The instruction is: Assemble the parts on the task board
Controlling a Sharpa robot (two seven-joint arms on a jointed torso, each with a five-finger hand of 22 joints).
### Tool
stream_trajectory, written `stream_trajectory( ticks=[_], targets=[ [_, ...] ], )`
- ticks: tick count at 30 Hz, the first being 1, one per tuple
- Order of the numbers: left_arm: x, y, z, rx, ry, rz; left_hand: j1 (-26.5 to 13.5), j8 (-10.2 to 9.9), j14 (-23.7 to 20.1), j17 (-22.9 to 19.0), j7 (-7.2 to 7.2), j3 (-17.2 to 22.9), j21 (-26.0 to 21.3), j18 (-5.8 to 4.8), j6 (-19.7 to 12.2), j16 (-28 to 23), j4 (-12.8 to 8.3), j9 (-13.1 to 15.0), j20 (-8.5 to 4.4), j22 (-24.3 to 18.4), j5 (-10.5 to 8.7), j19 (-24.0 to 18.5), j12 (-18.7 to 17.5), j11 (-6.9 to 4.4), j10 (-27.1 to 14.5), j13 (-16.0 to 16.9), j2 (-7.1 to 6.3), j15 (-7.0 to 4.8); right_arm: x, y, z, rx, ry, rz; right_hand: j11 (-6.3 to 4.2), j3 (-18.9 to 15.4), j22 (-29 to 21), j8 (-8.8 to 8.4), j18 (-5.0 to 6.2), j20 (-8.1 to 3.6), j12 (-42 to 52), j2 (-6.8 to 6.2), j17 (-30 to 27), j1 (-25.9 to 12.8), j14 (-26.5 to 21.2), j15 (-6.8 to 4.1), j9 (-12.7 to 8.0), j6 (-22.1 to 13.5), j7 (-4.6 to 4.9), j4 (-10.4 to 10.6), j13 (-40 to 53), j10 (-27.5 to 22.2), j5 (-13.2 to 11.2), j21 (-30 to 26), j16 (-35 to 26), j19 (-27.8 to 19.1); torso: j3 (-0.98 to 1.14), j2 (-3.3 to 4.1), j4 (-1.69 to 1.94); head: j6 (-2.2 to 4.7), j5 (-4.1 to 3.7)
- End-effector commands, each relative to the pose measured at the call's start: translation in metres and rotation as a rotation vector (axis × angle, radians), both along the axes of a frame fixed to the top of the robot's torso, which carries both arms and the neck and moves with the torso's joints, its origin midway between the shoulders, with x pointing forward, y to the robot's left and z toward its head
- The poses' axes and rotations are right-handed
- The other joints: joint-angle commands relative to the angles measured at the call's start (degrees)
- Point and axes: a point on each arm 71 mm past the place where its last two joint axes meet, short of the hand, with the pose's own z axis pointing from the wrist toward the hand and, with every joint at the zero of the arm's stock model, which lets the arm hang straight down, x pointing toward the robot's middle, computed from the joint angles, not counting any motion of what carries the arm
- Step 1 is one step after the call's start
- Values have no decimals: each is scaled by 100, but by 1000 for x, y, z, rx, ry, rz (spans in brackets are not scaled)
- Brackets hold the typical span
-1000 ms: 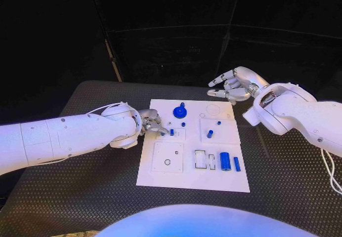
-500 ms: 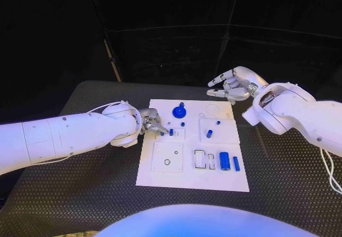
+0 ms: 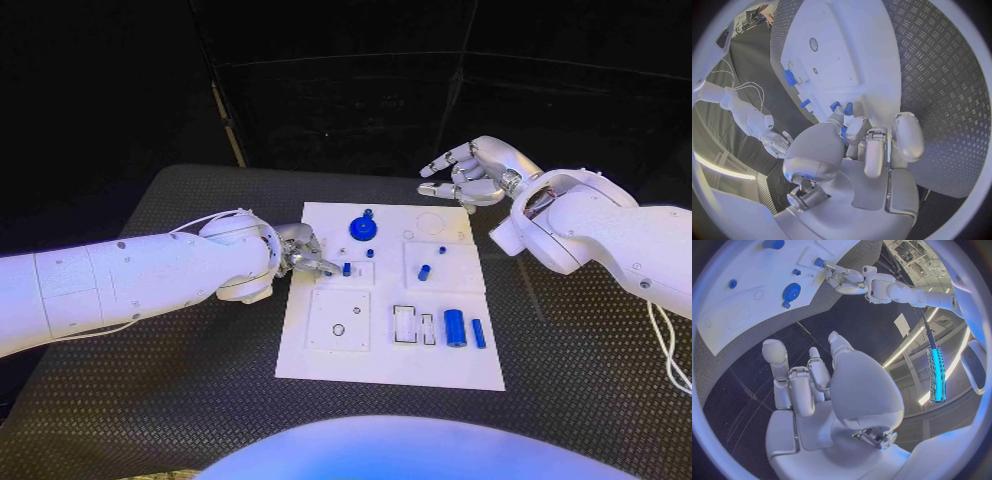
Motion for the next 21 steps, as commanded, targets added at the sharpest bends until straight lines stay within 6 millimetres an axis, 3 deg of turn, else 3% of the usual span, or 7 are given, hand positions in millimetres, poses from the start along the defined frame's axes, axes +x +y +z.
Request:
stream_trajectory(
  ticks=[1,9,21],
  targets=[
    [-2,1,0,-10,7,9,-117,37,593,1510,27,-47,-36,-8,-8,18,101,17,-35,-9,2,-16,-26,-17,-13,-21,-35,-26,0,1,1,5,-6,10,-22,-20,-4,18,73,3,-19,48,605,16,389,-37,-3,2,5,0,-3,-10,13,-21,-39,-34,0,-2,-5,9,-2],
    [-1,3,4,-61,-3,36,-416,-4,593,1510,83,-436,-91,4,-187,18,508,37,-8,-65,9,-46,-117,30,-130,-166,-208,7,0,1,1,5,-5,9,-22,-20,-4,18,73,3,-19,48,605,16,389,-37,-3,2,5,0,-3,-10,13,-21,-39,-34,2,0,-4,23,-14],
    [1,10,20,-123,-23,61,-377,-160,593,1510,185,-885,-231,41,-423,18,841,-64,56,-229,2,-144,-233,120,-298,-367,-372,76,1,1,0,5,-5,7,-22,-20,-4,18,73,3,-19,48,605,16,389,-37,-3,2,5,0,-3,-10,13,-21,-39,-34,6,-4,-7,37,-26]
  ],
)
